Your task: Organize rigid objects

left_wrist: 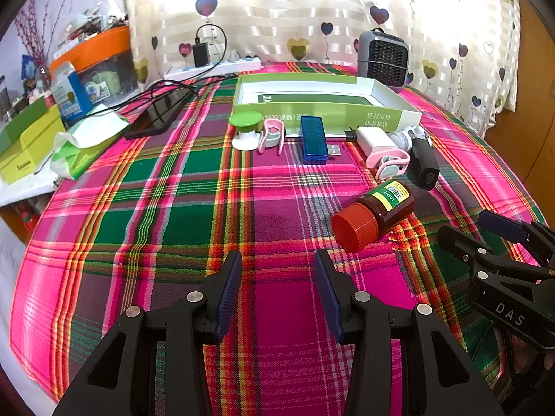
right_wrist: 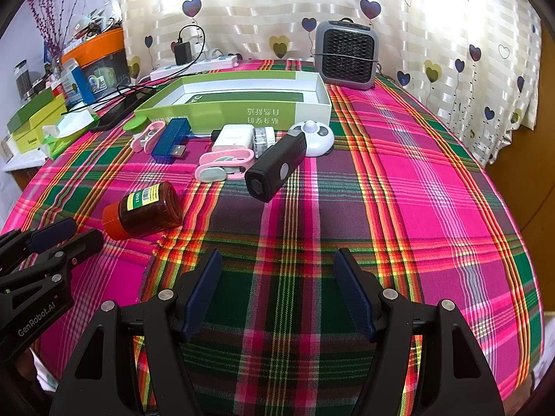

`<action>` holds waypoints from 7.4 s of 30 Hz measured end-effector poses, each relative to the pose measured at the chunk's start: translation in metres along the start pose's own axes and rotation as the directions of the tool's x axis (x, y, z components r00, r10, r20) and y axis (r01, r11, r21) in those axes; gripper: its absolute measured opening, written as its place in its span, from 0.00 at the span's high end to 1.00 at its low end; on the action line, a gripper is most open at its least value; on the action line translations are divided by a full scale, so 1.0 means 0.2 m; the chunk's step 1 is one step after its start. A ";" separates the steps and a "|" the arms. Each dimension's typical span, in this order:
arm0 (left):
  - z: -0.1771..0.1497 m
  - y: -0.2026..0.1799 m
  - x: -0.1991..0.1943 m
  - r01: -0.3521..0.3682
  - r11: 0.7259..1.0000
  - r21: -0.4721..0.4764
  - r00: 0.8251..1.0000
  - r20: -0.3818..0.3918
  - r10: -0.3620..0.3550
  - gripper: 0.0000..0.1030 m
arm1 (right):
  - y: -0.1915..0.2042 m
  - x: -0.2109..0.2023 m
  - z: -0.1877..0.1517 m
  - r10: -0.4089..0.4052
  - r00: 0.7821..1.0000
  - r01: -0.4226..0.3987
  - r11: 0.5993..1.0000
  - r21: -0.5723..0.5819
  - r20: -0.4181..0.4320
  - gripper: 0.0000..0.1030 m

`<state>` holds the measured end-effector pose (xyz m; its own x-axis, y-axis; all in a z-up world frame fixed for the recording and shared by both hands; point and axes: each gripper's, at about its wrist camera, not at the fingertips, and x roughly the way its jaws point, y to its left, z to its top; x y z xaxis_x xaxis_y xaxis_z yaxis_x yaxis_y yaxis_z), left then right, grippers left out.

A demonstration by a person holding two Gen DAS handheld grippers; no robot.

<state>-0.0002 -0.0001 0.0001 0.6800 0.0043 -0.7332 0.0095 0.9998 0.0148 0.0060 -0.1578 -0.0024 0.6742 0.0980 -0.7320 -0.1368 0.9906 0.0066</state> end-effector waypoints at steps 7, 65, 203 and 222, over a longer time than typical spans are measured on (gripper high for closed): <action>0.00 0.00 0.00 0.000 1.000 0.000 1.000 0.000 0.000 0.60 | 0.00 0.00 0.00 0.000 1.000 0.000 1.000 0.000 0.000 0.34; 0.19 -0.23 0.02 0.362 0.852 0.379 0.929 -0.069 -0.364 0.60 | -0.14 0.22 0.32 0.093 0.993 -0.089 0.994 0.062 -0.069 0.43; 1.11 0.09 0.85 0.270 0.960 0.068 0.955 -0.147 -0.258 0.70 | -0.22 0.72 0.94 0.151 0.985 -0.151 0.989 0.004 -0.089 0.76; 1.10 0.07 0.92 0.204 0.973 0.103 0.967 -0.177 -0.184 0.70 | -0.19 0.78 0.97 0.142 0.985 -0.145 0.989 -0.020 -0.097 0.76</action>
<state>0.2876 0.0115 0.0148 0.5258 -0.1768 -0.8320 0.2240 0.9724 -0.0650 0.2566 -0.1619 0.0151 0.5740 0.2279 -0.7865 -0.2471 0.9639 0.0990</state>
